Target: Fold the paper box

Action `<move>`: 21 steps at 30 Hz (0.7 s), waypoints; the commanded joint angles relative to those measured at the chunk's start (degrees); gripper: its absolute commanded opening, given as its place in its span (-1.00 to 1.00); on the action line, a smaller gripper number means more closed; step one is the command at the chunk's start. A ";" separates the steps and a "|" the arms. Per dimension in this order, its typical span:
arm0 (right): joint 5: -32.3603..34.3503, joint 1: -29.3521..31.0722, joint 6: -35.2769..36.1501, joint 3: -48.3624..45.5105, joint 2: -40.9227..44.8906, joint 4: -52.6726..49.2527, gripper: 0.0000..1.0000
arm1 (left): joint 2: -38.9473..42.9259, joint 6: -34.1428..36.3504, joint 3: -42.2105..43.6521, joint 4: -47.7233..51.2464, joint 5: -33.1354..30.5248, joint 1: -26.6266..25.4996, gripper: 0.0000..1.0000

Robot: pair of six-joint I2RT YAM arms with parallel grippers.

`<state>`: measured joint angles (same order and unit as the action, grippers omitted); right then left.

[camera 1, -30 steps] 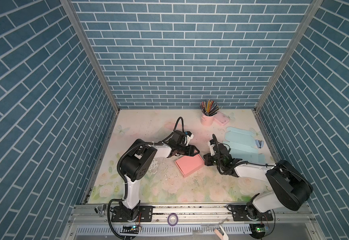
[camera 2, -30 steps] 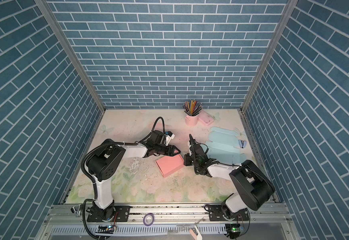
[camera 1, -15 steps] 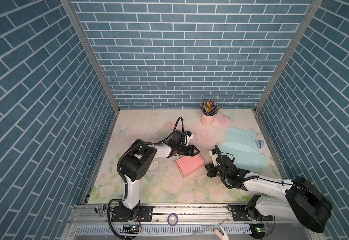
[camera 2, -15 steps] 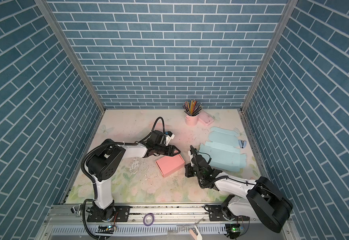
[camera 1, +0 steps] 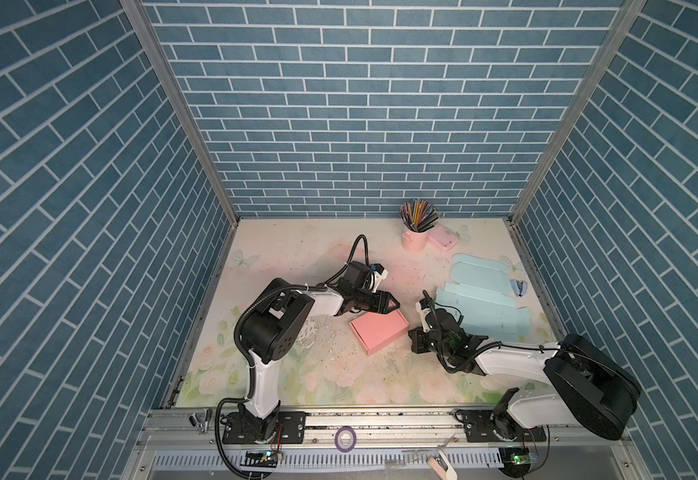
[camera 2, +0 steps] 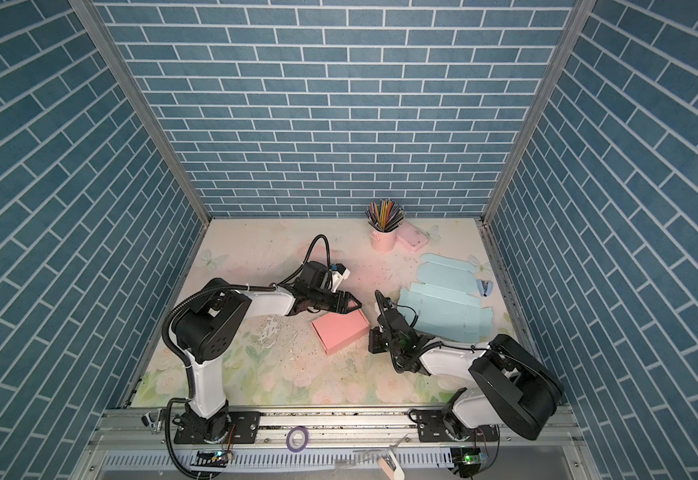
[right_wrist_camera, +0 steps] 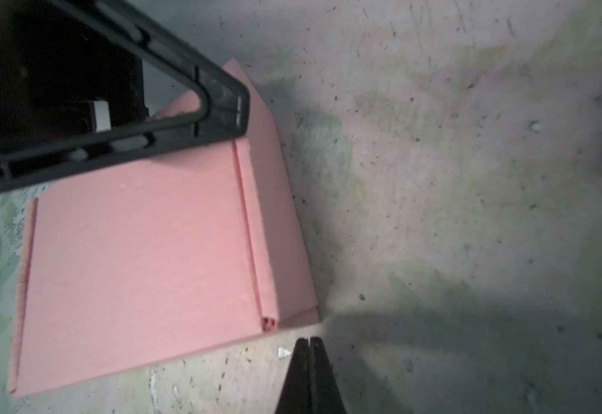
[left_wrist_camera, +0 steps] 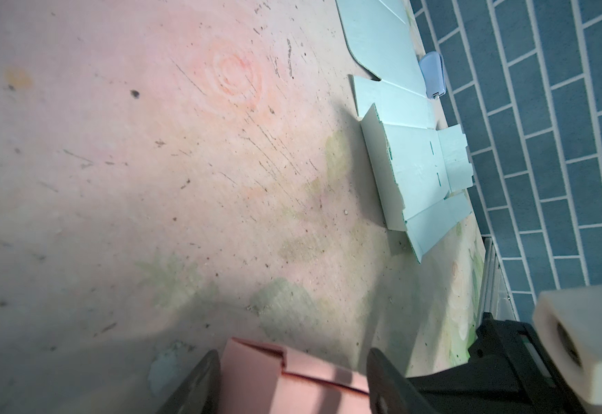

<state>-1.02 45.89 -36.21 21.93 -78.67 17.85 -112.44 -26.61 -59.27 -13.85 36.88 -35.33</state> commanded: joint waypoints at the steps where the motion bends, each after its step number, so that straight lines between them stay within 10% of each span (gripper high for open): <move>1: 1.49 0.34 -2.04 0.70 0.03 1.14 -0.96 | 0.65 -1.01 0.82 -1.32 0.97 -0.93 0.31; 21: 3.68 0.32 -0.53 3.10 0.00 0.70 -0.96 | -0.93 -8.33 3.00 -11.12 3.63 -2.85 0.31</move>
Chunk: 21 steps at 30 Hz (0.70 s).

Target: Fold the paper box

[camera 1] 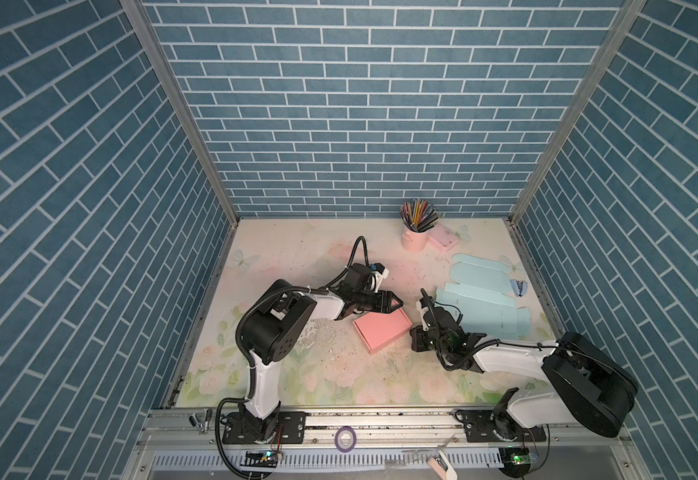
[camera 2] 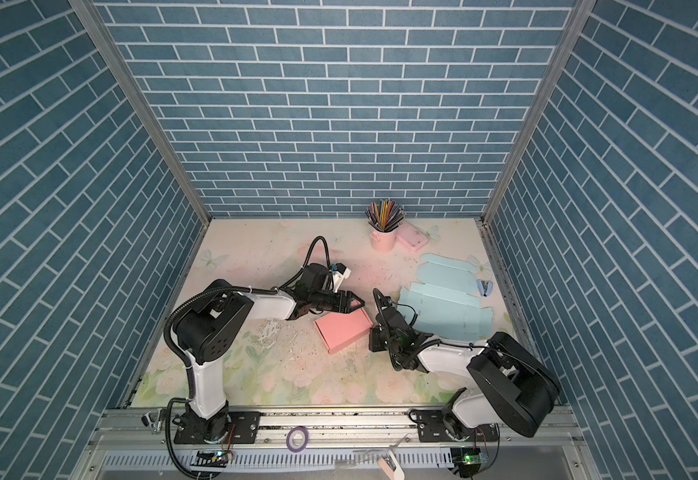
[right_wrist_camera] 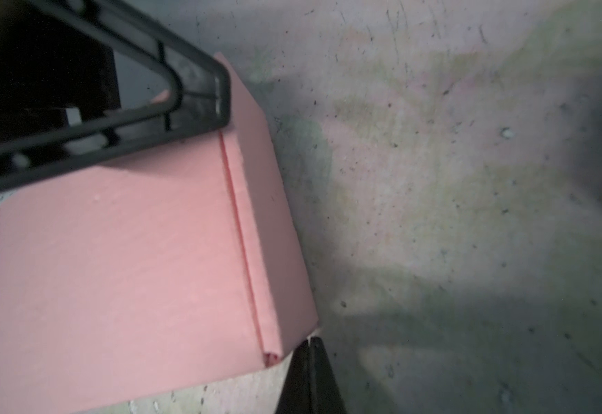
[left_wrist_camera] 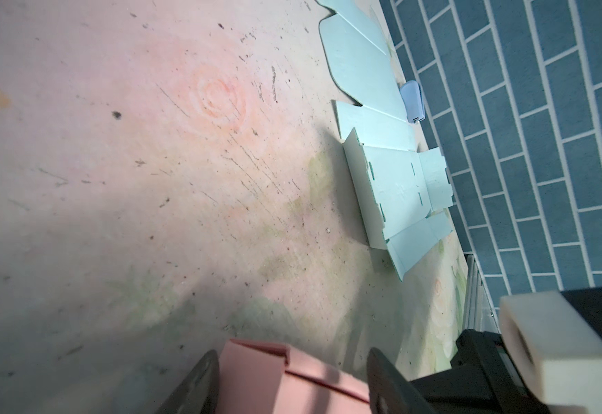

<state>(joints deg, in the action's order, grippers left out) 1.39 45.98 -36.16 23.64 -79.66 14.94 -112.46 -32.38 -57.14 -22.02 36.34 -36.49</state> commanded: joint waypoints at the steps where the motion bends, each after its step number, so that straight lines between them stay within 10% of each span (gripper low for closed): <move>1: 1.58 0.21 -0.58 1.00 1.20 3.85 -0.96 | -0.97 -2.85 0.97 -3.46 4.31 -1.70 0.31; 21: 2.08 1.00 -0.51 -0.85 14.63 -8.58 -0.59 | 10.12 8.49 -3.94 16.51 -3.25 13.45 0.73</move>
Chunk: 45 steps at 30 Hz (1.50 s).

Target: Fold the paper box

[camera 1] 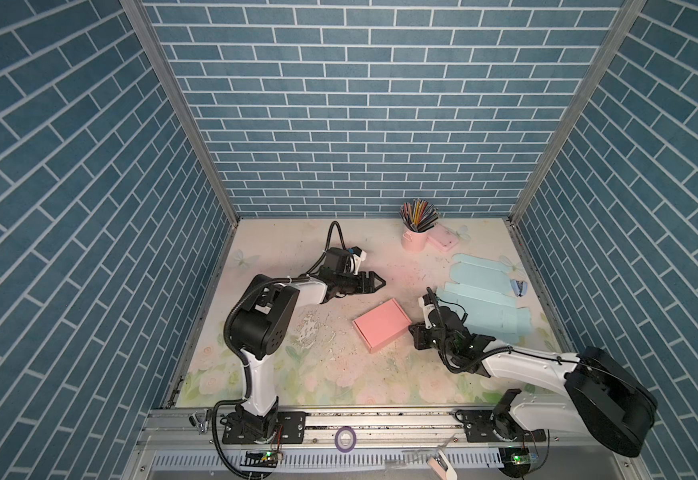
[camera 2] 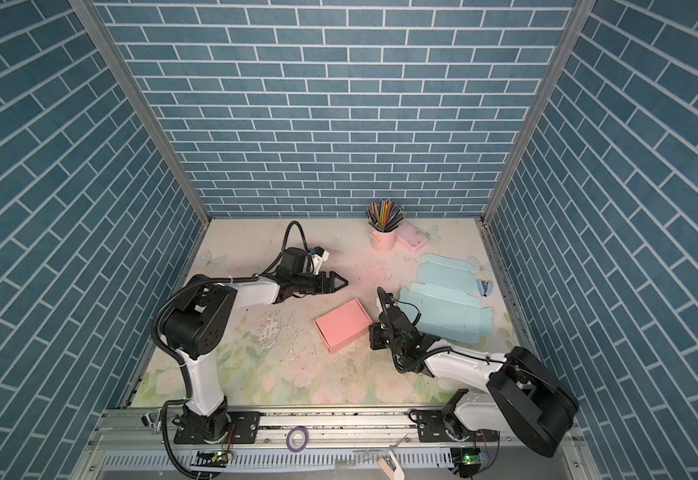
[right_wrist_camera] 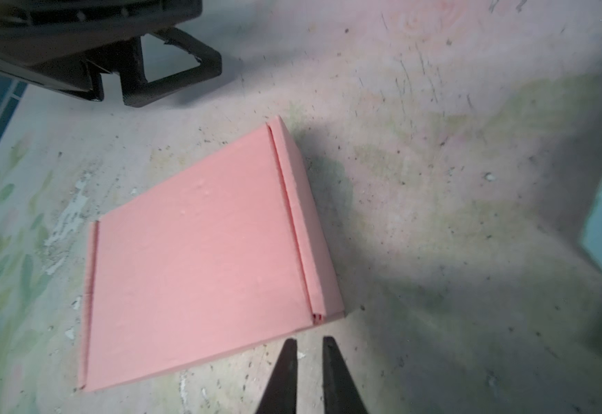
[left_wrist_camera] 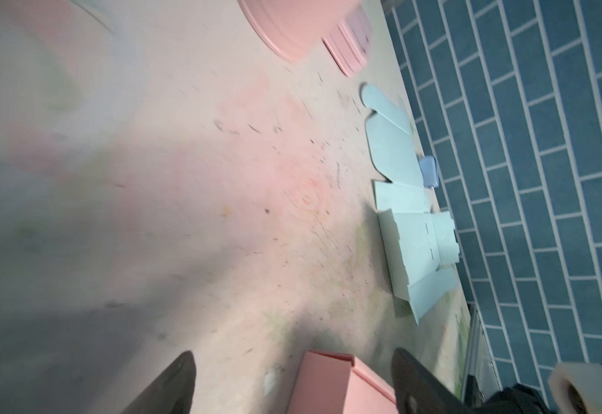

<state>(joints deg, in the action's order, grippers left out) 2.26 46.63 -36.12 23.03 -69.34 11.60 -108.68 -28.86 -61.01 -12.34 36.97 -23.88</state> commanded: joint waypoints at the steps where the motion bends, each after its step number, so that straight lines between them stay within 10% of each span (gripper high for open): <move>1: 1.19 0.31 0.17 0.40 5.80 -7.21 -0.54 | 8.76 6.51 0.90 9.23 -6.30 0.77 0.73; 18: -16.07 -5.65 9.67 21.73 -10.56 -18.85 -0.19 | 42.23 -0.94 28.36 12.69 -22.16 -11.89 0.55; 28: -16.02 -7.39 11.15 25.92 -12.30 -23.48 0.39 | 41.91 -3.71 29.87 12.07 -23.36 -18.48 0.71; 45: -22.81 -10.31 7.92 23.28 -19.19 -14.49 0.47 | 36.24 -6.97 31.18 6.06 -25.23 -19.10 0.67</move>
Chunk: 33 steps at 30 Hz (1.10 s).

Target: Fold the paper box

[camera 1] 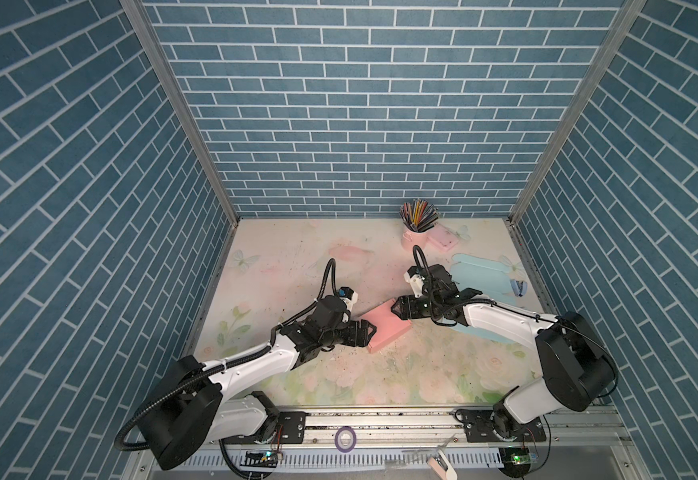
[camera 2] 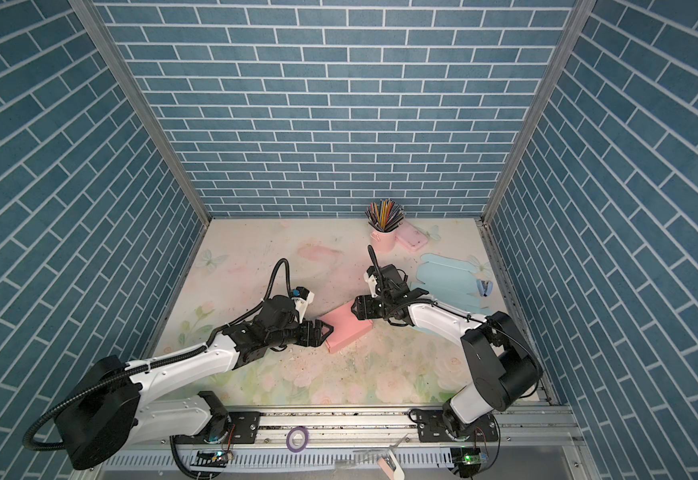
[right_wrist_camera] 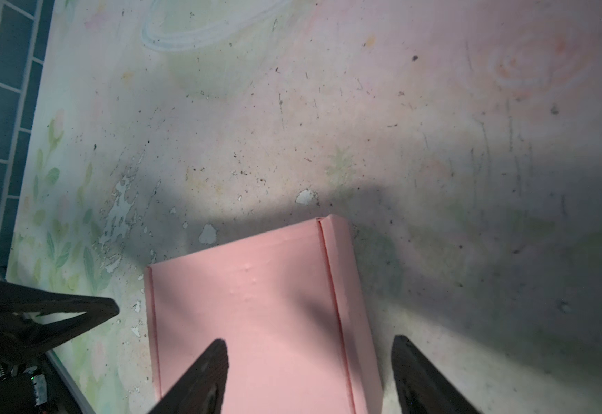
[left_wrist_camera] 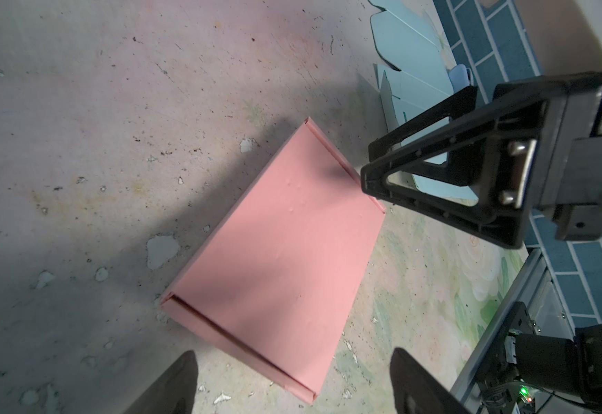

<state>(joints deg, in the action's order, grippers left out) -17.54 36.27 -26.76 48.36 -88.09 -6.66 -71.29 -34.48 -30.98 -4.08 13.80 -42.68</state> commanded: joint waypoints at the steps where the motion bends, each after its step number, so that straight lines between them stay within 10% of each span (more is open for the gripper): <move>1: -3.72 0.07 -2.22 -3.12 -0.34 5.29 0.47 | -1.76 -1.56 1.28 -2.79 -2.43 -0.30 0.65; 33: -4.02 7.36 -11.26 -14.70 0.99 20.37 0.37 | -3.22 -0.75 0.45 -1.86 -7.30 -0.14 0.41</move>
<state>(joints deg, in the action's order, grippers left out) -20.27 41.95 -35.31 34.83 -88.73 13.02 -74.43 -37.10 -28.29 -8.80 7.07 -42.52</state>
